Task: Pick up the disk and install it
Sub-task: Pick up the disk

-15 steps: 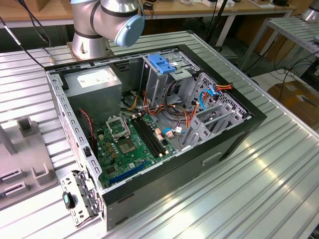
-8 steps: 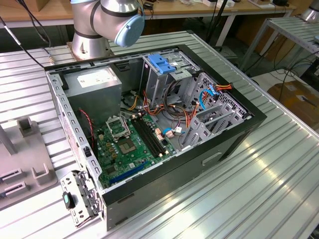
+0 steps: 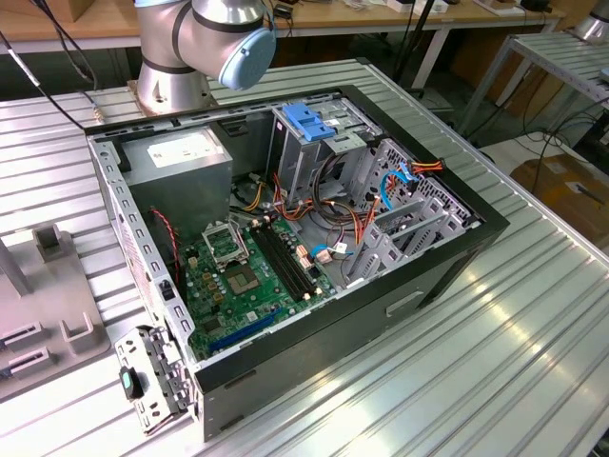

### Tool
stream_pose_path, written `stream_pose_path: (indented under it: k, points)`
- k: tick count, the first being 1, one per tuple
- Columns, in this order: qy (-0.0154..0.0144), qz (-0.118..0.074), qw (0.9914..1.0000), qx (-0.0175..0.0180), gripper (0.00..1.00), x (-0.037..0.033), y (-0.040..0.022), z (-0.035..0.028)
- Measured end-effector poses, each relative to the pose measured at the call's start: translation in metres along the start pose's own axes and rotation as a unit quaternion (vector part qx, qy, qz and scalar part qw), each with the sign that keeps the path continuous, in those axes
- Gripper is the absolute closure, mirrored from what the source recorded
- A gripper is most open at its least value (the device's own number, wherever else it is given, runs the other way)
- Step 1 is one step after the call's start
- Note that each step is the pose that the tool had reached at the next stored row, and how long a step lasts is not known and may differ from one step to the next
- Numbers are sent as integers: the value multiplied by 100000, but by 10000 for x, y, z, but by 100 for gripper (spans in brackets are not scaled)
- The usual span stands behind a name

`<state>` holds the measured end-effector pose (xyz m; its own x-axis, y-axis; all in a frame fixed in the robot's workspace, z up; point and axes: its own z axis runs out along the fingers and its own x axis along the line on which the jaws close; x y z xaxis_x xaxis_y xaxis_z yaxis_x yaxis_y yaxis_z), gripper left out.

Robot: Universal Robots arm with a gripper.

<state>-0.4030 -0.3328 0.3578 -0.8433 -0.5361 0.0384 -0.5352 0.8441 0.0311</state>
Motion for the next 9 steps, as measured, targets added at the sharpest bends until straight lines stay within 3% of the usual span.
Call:
stream_pose_path:
  k: [9]
  points:
    - [27,-907,99996,38,89,0,0,0]
